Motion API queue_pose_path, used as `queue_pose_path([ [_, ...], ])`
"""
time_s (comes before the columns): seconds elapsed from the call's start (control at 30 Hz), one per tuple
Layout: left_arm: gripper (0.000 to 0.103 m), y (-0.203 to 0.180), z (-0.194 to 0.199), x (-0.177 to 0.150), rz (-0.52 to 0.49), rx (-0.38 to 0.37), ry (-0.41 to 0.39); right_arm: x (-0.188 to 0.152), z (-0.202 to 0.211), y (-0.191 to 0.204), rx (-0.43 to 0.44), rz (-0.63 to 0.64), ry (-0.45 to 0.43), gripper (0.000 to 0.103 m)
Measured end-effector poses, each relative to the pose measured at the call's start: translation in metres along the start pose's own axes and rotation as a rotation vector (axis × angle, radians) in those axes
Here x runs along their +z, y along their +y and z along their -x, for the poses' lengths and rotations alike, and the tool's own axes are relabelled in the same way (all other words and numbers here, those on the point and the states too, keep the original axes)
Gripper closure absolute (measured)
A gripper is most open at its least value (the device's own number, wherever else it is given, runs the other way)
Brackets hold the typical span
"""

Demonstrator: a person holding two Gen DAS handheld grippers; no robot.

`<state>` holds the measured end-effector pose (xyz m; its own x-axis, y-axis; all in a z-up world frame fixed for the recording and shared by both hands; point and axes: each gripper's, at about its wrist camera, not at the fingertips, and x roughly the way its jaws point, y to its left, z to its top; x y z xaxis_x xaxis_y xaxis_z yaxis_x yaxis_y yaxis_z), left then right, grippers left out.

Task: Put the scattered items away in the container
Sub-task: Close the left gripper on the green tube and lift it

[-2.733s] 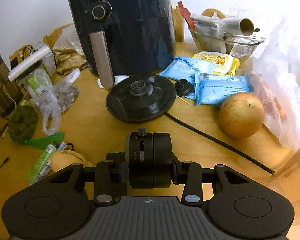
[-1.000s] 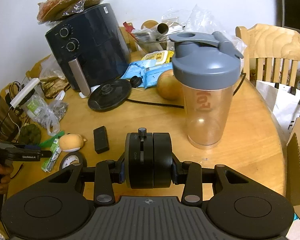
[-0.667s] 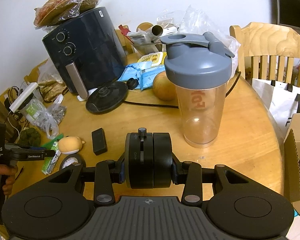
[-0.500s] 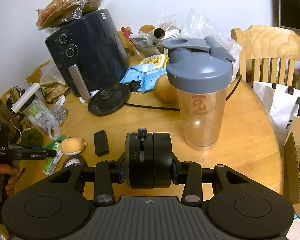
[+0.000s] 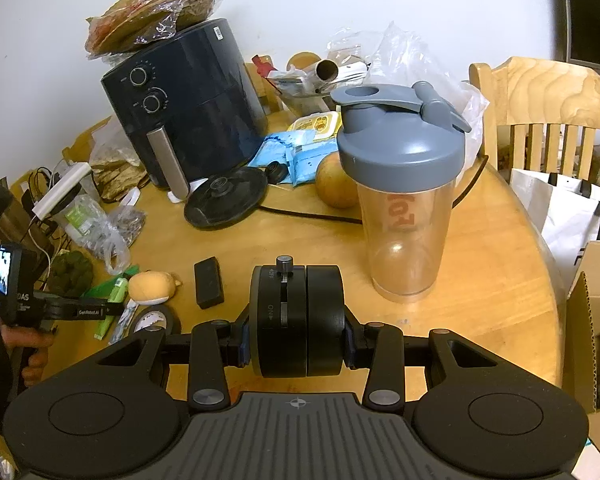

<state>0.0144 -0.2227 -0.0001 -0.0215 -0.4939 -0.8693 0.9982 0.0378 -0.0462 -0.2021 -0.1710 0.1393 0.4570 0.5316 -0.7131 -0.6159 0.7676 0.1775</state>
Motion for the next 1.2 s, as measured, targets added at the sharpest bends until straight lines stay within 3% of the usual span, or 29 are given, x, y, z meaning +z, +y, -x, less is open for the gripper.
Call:
queue_pose_path([
  [0.5,0.076,-0.003,0.068,-0.007,0.049,-0.04,-0.11,0.0,0.001,0.009,0.054,0.025,0.0,0.06],
  [1.2,0.076,-0.031,0.153,-0.046,0.041,-0.117,-0.174,-0.014,0.022,0.027,0.155,0.072,-0.016,0.06],
])
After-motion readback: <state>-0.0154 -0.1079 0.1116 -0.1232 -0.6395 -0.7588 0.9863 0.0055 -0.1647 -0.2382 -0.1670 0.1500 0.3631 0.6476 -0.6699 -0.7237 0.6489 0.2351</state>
